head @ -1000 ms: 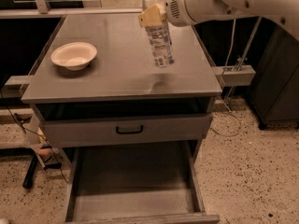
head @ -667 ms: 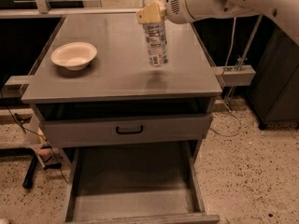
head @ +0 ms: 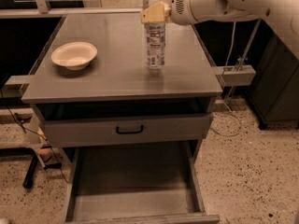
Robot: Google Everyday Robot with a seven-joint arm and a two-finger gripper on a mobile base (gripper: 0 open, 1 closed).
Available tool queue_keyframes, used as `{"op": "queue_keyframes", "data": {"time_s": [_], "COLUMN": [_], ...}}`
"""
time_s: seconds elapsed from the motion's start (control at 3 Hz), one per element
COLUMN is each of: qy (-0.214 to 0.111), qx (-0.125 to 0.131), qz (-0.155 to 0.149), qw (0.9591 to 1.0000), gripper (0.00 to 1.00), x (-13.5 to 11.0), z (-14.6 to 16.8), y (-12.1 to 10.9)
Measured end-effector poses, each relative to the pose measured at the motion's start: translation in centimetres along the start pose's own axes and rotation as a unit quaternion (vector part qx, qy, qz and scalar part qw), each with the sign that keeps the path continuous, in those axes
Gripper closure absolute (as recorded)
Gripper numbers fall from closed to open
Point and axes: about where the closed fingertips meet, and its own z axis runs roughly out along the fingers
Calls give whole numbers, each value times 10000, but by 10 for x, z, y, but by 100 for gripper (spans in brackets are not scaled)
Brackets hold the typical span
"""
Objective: Pick blue plastic bottle from middle drawer and place on counter
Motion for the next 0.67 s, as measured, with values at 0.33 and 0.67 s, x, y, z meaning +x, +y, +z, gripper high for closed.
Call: {"op": "queue_keyframes", "data": {"time_s": [0.33, 0.67], "qy": [-36, -116], "qx": [-169, -235], "qz": [274, 421], "qw": [9995, 9988], "gripper": [100, 100], "x": [6, 18], "z": [7, 11], "y": [-14, -24]}}
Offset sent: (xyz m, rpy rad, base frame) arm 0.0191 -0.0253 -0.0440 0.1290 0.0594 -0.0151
